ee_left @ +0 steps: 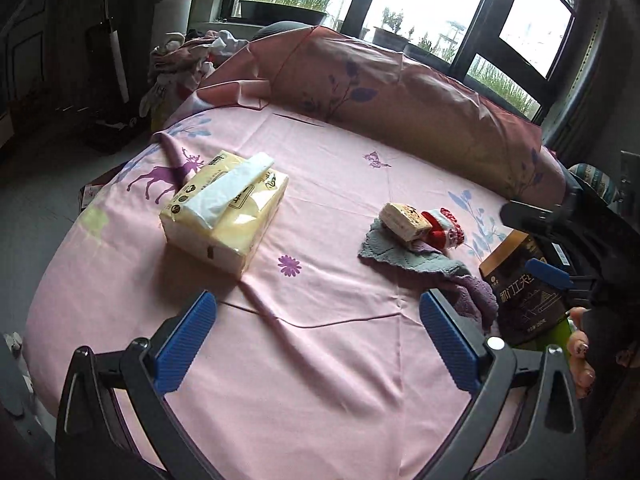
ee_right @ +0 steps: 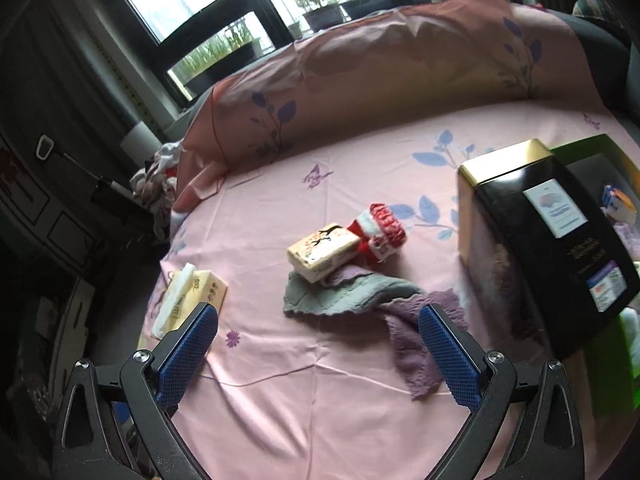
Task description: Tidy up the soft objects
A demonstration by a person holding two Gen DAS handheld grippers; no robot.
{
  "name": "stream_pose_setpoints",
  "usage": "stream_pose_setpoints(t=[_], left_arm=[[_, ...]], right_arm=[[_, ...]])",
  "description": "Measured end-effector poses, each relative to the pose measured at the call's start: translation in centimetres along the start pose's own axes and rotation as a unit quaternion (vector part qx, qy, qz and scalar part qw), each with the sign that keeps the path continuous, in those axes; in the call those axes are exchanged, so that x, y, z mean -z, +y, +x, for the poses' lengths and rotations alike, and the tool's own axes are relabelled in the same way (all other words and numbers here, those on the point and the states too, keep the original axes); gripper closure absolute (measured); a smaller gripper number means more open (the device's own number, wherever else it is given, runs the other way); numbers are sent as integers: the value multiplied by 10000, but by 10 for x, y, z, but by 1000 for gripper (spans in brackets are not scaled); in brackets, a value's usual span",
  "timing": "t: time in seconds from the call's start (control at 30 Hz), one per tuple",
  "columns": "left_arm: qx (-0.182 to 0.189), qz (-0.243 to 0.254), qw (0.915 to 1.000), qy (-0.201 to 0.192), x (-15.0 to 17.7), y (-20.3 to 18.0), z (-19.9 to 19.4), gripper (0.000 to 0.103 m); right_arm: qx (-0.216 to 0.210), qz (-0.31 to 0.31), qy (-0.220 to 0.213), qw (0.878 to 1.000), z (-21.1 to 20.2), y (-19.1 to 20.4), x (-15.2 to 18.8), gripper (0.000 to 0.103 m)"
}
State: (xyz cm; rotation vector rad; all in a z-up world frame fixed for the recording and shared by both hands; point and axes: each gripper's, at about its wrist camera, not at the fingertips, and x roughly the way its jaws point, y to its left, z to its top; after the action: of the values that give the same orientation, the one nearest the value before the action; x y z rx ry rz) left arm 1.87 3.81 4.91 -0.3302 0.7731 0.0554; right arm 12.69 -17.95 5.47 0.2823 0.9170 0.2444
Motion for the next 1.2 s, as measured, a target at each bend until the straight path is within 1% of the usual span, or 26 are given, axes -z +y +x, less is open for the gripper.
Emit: stream_pose_setpoints(t=[0.07,0.13,0.17,0.23,0.33,0.4,0.47,0.5,0.53,0.57,0.6,0.7,0.8,0.9,1.0,1.1,1.17,1.2], left_arm=[[63,-85,9999,21,-1,7,-1,2],[-25,-130,9999,3,-1,12,-3,2],[-112,-107,9999,-16,-1,13,-4,2],[-294,-61,9995,-49,-1,15,-6,2],[-297,-61,9995,-21,-1,19,-6,2],[-230,-96,9997,34,-1,22,-6,2],[-249,-82,9996,63,-1,23,-6,2],[-291,-64,9995,70,-1,24,-6,2],[-326,-55,9994,65,-1,24,-6,2],[-346,-60,9994,61,-1,24,-6,2],[-344,-62,9994,63,-1,24,-6,2],[-290,-24,9996,64,-1,22,-7,2],[-297,48,9995,49,0,19,-7,2],[-202,-4,9998,88,0,19,-7,2],[-224,-6,9997,43,1,17,-9,2],[-297,-11,9996,13,1,18,-11,2],[-278,-49,9996,28,1,19,-11,2],[-278,-67,9996,28,1,19,-12,2]], right_arm=[[39,347,339,9988,32,5,-8,2],[44,599,632,9962,64,9,-15,2],[139,630,682,9956,76,12,-19,2],[458,588,671,9950,96,18,-25,4],[856,508,586,9933,119,22,-36,4],[933,549,515,9928,130,22,-41,4],[983,533,532,9923,141,21,-40,5],[1075,512,561,9913,148,20,-41,7],[1171,502,591,9901,154,18,-40,11],[1295,501,661,9881,160,15,-39,21],[1346,515,726,9869,166,12,-37,26],[1315,450,462,9892,160,9,-34,29],[1232,389,343,9910,148,9,-35,31],[1070,174,178,9939,120,12,-35,31],[857,-266,25,9960,84,21,-27,31],[493,-672,97,9965,48,25,-5,31],[182,-893,279,9954,29,26,16,31],[108,-983,387,9943,24,26,27,31]])
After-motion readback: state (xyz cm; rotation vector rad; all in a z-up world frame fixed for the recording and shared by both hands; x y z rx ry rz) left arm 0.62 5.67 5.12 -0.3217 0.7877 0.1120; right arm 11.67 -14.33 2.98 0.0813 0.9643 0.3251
